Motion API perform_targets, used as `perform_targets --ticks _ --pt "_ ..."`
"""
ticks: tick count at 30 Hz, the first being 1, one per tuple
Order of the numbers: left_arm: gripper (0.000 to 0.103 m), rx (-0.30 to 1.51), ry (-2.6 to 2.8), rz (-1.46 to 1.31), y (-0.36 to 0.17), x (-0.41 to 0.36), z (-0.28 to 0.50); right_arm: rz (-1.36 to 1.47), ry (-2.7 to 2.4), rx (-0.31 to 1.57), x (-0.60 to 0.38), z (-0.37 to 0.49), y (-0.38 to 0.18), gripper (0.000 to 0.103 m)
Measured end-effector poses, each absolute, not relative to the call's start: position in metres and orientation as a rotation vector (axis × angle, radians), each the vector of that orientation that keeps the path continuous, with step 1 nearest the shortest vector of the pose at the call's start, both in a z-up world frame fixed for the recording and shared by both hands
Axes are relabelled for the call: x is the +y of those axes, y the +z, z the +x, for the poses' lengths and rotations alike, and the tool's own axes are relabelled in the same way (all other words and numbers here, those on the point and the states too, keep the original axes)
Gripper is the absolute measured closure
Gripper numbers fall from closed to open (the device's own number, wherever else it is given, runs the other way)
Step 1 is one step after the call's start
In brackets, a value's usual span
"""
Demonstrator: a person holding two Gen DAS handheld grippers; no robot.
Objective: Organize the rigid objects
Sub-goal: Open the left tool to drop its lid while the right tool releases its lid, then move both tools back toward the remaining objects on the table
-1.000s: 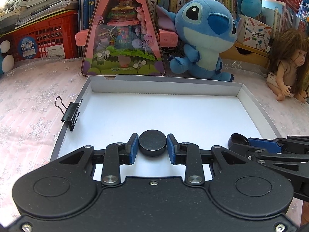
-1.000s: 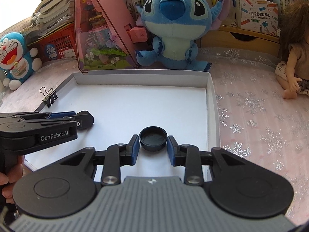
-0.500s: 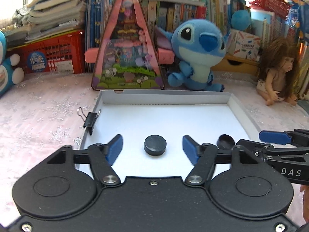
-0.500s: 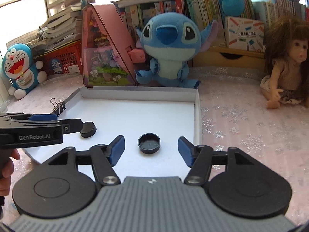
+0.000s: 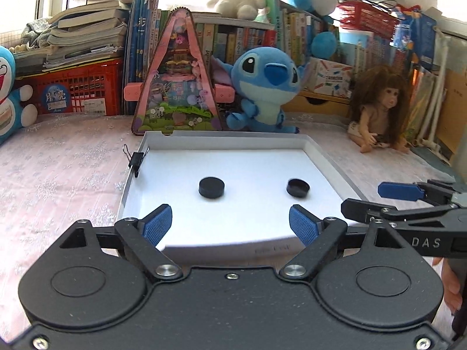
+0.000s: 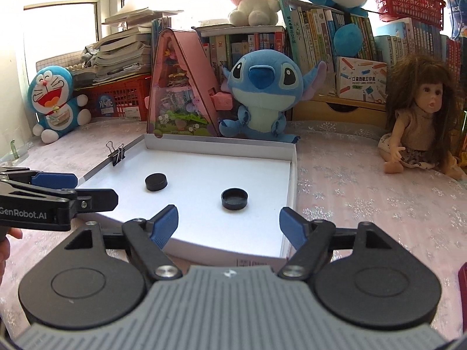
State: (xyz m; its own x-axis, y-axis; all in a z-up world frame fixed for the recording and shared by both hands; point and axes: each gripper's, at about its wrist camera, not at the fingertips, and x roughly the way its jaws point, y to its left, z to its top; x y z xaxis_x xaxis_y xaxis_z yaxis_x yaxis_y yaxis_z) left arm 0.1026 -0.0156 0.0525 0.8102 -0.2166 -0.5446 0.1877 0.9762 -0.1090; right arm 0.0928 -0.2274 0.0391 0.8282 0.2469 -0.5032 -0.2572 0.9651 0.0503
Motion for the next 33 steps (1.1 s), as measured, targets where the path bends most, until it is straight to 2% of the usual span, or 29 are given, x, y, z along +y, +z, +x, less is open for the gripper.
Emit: perform_targets --ticks 28,33 --pt "0.015 0.623 -0.213 0.047 0.018 0.029 0.010 -0.128 0.260 0.582 -0.247 0.007 0.005 0.016" --pt "0.030 0.649 -0.211 0.056 0.012 0.031 0.006 -0.137 0.289 0.621 -0.247 0.006 -0.002 0.016"
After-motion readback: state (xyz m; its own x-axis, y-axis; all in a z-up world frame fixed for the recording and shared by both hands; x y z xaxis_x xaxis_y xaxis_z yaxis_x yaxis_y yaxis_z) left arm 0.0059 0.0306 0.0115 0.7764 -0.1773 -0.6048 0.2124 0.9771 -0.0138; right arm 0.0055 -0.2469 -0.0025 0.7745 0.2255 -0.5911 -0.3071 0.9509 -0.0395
